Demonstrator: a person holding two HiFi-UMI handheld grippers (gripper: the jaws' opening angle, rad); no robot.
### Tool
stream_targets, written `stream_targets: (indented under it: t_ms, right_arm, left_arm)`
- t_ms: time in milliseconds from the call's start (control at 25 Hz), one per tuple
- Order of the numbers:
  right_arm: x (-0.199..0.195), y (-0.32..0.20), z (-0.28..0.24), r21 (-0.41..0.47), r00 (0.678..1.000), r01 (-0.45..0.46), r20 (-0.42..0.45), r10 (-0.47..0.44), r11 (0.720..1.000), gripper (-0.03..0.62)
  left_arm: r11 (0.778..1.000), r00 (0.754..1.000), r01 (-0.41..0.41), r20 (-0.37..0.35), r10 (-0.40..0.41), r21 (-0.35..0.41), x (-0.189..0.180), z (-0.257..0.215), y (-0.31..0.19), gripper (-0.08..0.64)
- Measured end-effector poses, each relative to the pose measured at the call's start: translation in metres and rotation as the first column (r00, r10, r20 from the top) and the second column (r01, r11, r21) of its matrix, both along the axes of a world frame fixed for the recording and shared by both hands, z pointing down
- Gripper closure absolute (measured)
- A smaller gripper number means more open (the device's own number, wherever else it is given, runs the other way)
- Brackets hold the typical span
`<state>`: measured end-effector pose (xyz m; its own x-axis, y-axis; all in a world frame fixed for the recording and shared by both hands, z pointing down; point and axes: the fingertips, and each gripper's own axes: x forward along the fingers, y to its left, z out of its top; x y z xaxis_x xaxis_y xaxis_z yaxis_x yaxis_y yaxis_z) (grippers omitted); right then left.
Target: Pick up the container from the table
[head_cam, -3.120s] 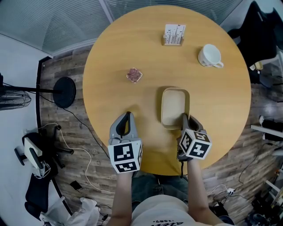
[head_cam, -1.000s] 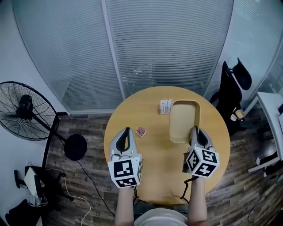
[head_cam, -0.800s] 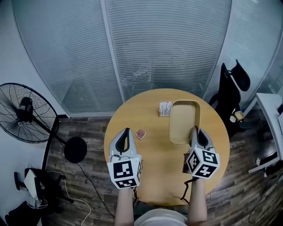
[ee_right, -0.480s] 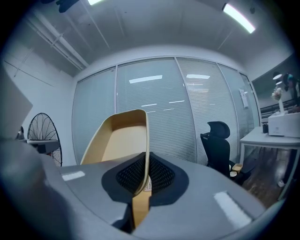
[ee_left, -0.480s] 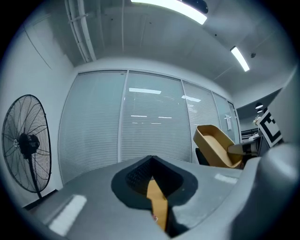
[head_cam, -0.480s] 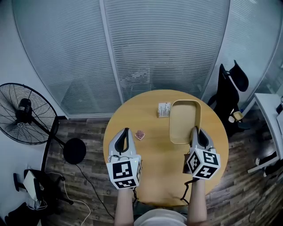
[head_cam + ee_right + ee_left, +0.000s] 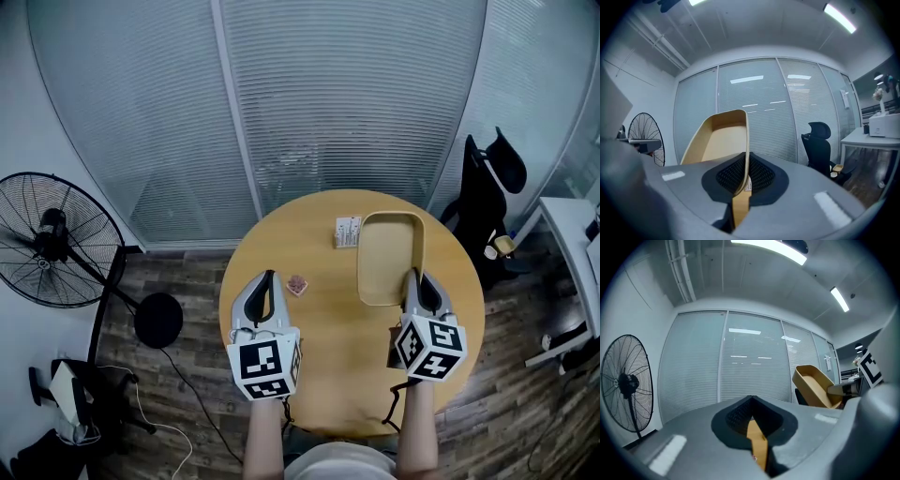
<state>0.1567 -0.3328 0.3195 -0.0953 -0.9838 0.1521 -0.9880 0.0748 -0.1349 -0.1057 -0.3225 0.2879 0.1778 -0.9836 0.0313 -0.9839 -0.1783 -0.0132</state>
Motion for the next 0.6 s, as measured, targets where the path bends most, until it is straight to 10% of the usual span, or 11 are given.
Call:
stream_targets:
  t_ms: [600]
  right_arm:
    - [0.0023,0.0008,-0.0027,0.005,1.0,0.002,0.0,-0.002,1.0,0.557]
  left_arm:
    - [1.0,1.0,-0.002,0.007,0.001,0.014,0.0017,-0.0039,0.001,0.559]
